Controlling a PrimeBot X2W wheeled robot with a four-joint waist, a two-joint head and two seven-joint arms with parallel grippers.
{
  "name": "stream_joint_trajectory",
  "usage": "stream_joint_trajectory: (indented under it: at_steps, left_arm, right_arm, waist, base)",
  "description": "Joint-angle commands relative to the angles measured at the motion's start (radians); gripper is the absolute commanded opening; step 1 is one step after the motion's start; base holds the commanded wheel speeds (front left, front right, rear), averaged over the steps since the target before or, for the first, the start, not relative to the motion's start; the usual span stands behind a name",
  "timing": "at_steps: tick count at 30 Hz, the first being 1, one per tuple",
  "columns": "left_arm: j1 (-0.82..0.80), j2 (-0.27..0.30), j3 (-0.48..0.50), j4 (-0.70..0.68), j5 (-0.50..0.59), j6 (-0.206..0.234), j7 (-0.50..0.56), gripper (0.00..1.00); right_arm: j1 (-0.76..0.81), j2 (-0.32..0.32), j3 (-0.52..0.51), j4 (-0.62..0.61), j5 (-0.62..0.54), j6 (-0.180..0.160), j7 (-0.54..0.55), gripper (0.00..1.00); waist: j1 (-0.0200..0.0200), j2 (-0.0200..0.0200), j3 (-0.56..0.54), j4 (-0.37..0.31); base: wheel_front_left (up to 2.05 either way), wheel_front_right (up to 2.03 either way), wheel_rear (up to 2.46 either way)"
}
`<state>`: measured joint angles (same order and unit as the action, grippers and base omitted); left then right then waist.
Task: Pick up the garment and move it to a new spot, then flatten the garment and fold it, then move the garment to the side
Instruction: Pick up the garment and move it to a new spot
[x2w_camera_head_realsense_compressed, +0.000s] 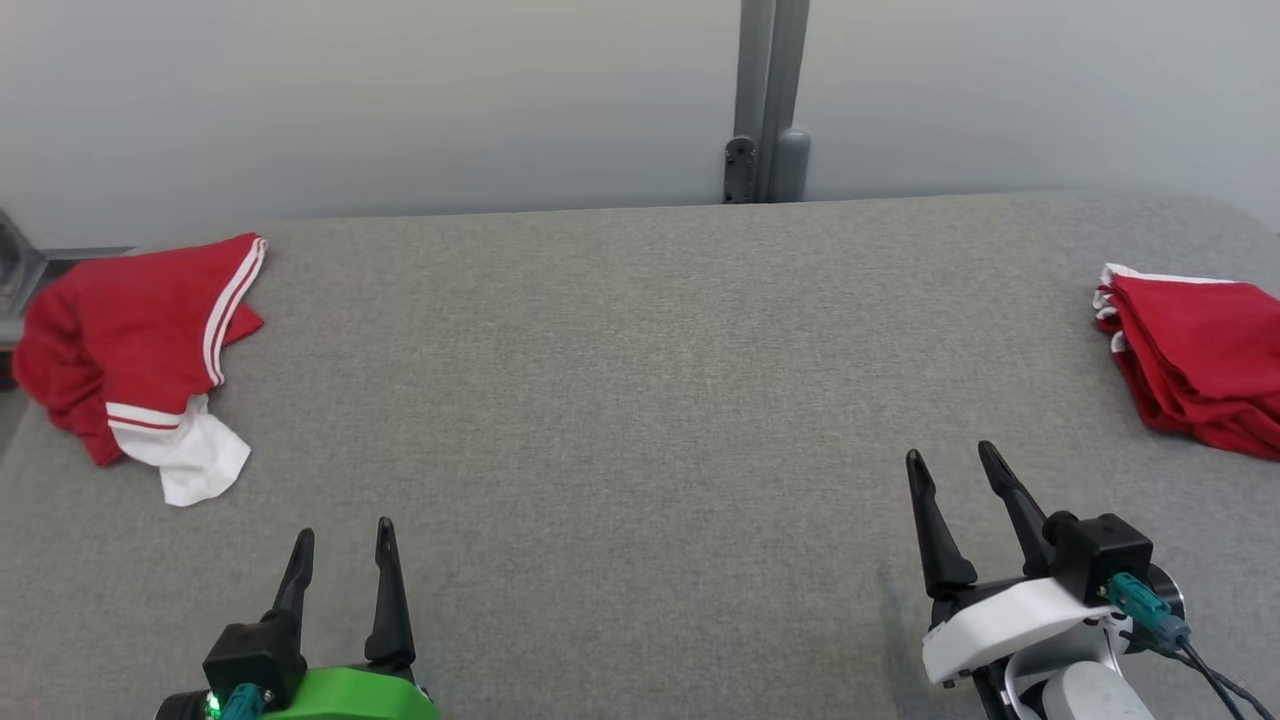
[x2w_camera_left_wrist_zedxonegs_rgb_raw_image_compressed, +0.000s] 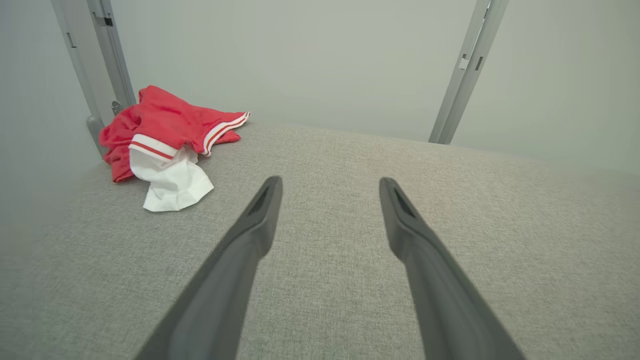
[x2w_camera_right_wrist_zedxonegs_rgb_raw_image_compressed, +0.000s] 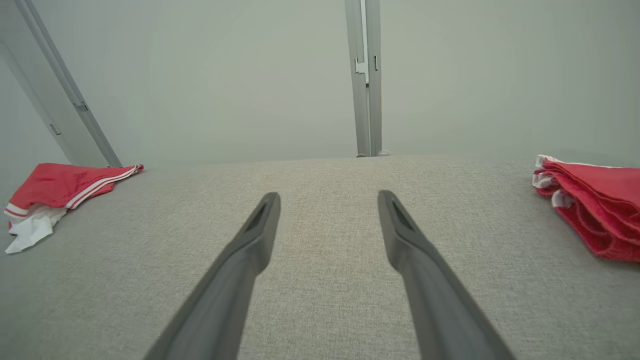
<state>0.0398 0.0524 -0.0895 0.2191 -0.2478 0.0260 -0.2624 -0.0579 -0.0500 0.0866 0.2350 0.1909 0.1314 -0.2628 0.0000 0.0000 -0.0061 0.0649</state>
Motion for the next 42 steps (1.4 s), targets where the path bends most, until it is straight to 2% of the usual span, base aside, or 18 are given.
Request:
stream_joint_trajectory:
  at_steps: [1, 10, 19, 28, 34, 39, 42]
  left_arm:
    - [-0.014, 0.002, -0.001, 0.002, 0.005, -0.002, -0.003, 1.0]
    - [-0.02, 0.004, 0.014, 0.001, 0.013, 0.006, -0.003, 1.0]
    - [0.005, 0.008, 0.049, -0.004, 0.007, 0.002, -0.003, 1.0]
    - [0.023, 0.002, 0.07, -0.025, -0.009, 0.011, -0.003, 1.0]
    - [-0.016, 0.001, 0.069, -0.021, -0.004, 0.022, -0.003, 1.0]
    - [-0.116, 0.032, 0.071, -0.011, 0.009, 0.012, 0.003, 1.0]
    - [-0.214, 0.077, 0.07, -0.004, 0.027, 0.001, 0.025, 1.0]
  right_arm:
    - [0.014, -0.001, 0.005, -0.007, 0.003, -0.001, -0.003, 1.0]
    - [-0.018, -0.002, 0.048, -0.009, -0.012, -0.001, -0.001, 1.0]
    - [-0.076, -0.002, 0.068, 0.01, -0.041, -0.001, 0.007, 1.0]
    - [-0.106, -0.003, 0.099, 0.016, -0.042, -0.001, 0.02, 1.0]
    - [-0.116, -0.003, 0.085, 0.004, -0.057, -0.001, 0.032, 1.0]
    - [-0.124, -0.003, 0.066, -0.016, -0.068, -0.001, 0.047, 1.0]
    - [-0.138, -0.003, 0.064, -0.035, -0.084, -0.001, 0.057, 1.0]
  waist:
    - [0.0, 0.0, 0.003, 0.077]
    - [0.0, 0.0, 0.017, 0.291]
    - [0.0, 0.0, 0.017, 0.451]
    - [0.0, 0.0, 0.046, 0.465]
    - [0.0, 0.0, 0.076, 0.434]
    - [0.0, 0.0, 0.119, 0.394]
    - [0.0, 0.0, 0.156, 0.357]
  base:
    - [0.0, 0.0, 0.0]
    - [0.0, 0.0, 0.0]
    - [0.0, 0.0, 0.0]
    - [0.0, 0.0, 0.0]
    - [0.0, 0.0, 0.0]
    - [0.0, 0.0, 0.0]
    - [0.0, 0.0, 0.0]
